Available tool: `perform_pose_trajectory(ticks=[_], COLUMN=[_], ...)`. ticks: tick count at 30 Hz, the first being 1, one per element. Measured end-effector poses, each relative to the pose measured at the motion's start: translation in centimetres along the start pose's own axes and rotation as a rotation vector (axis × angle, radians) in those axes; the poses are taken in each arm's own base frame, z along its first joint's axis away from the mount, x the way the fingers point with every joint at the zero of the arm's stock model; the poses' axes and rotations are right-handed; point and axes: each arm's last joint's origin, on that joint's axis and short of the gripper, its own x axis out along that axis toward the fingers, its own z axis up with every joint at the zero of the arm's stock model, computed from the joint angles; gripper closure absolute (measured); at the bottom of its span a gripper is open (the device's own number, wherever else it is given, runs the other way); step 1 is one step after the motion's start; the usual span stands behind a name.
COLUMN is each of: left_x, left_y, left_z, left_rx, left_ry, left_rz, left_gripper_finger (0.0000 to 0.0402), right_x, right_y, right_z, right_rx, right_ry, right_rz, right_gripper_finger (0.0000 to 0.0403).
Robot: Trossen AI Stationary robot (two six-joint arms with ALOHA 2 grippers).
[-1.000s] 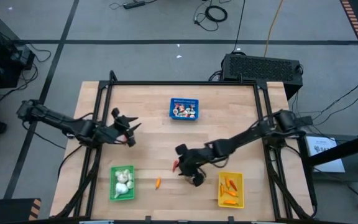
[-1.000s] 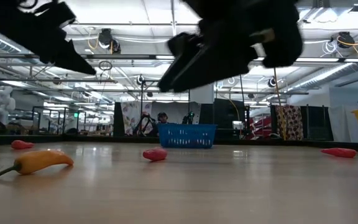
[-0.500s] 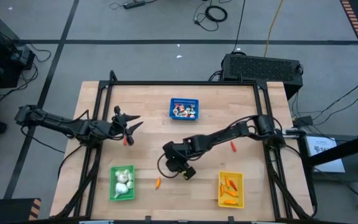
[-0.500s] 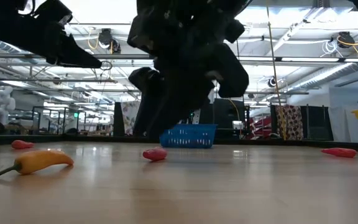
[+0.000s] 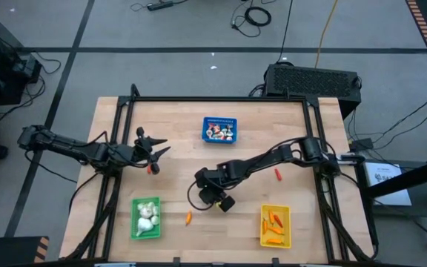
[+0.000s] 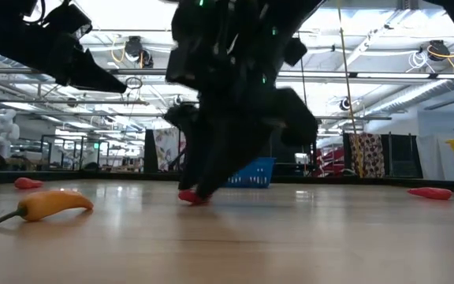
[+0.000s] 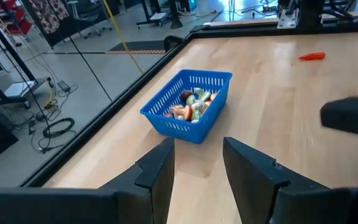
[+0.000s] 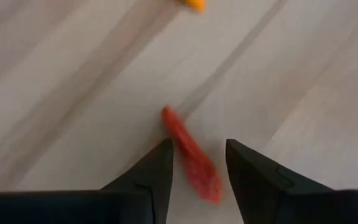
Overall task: Sort produce into baskets
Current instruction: Put the orange chili pepper into the yellow bin
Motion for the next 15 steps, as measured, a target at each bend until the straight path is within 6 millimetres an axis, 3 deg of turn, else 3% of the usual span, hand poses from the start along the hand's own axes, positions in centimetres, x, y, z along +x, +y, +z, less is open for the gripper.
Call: perform_pose_trajectory(ticks=[8,15], left_x=[0.0,0.0], left_y=[0.0,0.0], left_z=[0.0,0.0], left_rx=[-0.001,0.008], left_ry=[-0.002,-0.001], left_rz=[0.0,0.0], left_gripper_finger=[0.0256,0.0256], right_x=[0.9,-0.4], right_y=[0.0,-0.2], right_z=[-0.7,0.1], right_rx=[0.01,0.021], right_ry=[0.025,0.02], right_rz=[0.023,-0.002], right_gripper_finger=[0.0316,0.039])
